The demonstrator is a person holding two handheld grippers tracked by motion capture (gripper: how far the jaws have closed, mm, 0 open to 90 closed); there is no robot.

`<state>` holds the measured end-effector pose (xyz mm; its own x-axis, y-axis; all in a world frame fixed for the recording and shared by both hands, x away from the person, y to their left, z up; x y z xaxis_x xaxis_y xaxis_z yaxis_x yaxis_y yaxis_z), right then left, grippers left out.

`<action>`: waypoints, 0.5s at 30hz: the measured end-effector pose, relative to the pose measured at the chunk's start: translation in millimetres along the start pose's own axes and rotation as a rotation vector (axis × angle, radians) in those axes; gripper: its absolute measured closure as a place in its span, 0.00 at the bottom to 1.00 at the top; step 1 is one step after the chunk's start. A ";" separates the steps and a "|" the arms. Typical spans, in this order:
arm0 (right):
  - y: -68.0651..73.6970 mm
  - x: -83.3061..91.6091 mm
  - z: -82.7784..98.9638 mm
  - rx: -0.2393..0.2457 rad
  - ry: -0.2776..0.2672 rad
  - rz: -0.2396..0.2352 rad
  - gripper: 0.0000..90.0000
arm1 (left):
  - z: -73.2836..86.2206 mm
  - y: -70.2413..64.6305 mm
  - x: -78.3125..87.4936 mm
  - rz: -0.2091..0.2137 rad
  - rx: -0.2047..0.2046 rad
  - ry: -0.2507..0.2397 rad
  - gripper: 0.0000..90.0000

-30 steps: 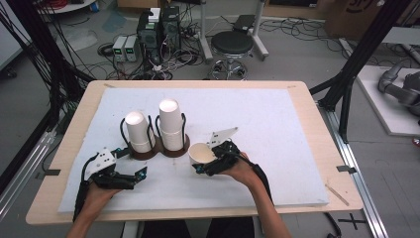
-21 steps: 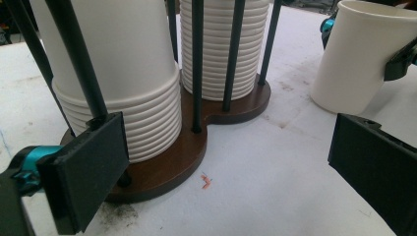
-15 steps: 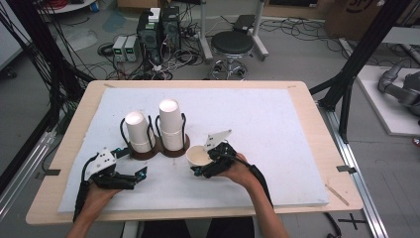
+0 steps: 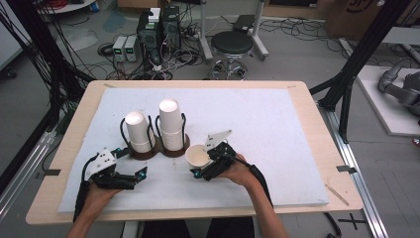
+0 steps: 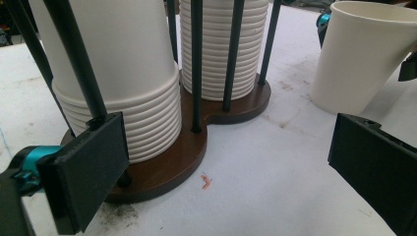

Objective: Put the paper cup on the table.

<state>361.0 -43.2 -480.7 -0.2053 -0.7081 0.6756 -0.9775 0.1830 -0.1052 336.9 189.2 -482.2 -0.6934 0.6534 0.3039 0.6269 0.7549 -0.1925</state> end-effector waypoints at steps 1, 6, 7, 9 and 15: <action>-0.3 0.0 0.8 -0.002 0.004 0.003 0.16 | 0.0 -0.1 0.0 0.000 -0.001 0.000 0.02; 1.6 3.8 4.5 -0.009 -0.008 -0.010 0.16 | -0.1 0.4 0.2 0.000 0.002 -0.002 0.02; 1.4 5.0 5.4 -0.007 -0.009 -0.009 0.16 | -0.4 0.4 0.3 0.001 0.000 -0.006 0.02; 1.9 7.5 7.1 -0.015 -0.014 -0.012 0.16 | -0.6 0.3 0.6 0.000 0.001 -0.011 0.02; 4.0 16.7 16.6 -0.020 -0.010 -0.010 0.16 | -0.4 0.6 0.4 -0.004 0.000 -0.008 0.02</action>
<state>352.8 -65.7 -481.9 -0.1965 -0.7164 0.6694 -0.9782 0.1898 -0.0841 337.1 189.9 -481.8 -0.6990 0.6505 0.2971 0.6240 0.7577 -0.1911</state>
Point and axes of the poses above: each handheld gripper's, and its own axes: x roughly backward along the jaws, z roughly out of its underside, y roughly to its left, the point moved 9 cm from there along -x, roughly forward along the jaws, and after that the axes turned 9 degrees about x, right-handed, at the moved point
